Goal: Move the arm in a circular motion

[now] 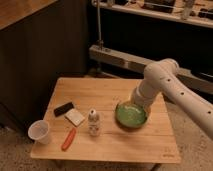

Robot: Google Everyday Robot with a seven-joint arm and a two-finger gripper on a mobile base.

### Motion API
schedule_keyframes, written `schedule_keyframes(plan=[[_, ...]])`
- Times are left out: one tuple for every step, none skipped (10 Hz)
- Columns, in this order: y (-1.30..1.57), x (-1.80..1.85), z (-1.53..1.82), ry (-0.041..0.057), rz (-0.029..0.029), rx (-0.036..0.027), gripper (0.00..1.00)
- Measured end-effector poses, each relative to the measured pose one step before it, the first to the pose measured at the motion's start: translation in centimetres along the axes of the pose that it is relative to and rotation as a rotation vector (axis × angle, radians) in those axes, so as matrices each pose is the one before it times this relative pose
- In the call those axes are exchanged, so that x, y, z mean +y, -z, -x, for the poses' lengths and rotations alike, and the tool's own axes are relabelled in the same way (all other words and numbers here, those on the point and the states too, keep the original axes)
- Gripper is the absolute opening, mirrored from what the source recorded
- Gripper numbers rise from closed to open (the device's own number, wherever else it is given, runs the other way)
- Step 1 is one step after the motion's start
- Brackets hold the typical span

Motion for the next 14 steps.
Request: schedule_keyframes(plan=[[-0.015,-1.059,0.159,0.02075,0.00549,0.00203,0.8],[0.015,-0.605,0.094,0.01012,0.00437,0.00211,0.8],[-0.415,-1.894,0.434,0.02815,0.01668,0.0011,0.8],[-0.064,-1.708,0.066,0.02382,0.0092,0.00023,0.8],[0.192,-1.793,-0.262,0.02676,0.007,0.00019,0.8],[0.19,-1.091,-0.4,0.01329,0.00928,0.00808,0.8],[0.069,-0.899,0.167,0.01183,0.00597,0.00338,0.8],[0.176,-0.281,0.614,0.00618,0.0039,0.00651,0.8],[0.155,0.083,0.431,-0.00457,0.00021,0.0022,0.8],[0.343,0.304,0.586,-0.01242,-0.00292,0.00206,0.8],[0.217,-0.088,-0.07,-0.00597,-0.00137,0.00348,0.8],[0.078,-0.087,-0.372,-0.00552,0.00015,0.00109,0.8],[0.066,-0.256,-1.009,-0.0092,0.00416,-0.00227,0.8],[-0.011,-0.331,-1.443,-0.00359,0.0064,0.00211,0.8]])
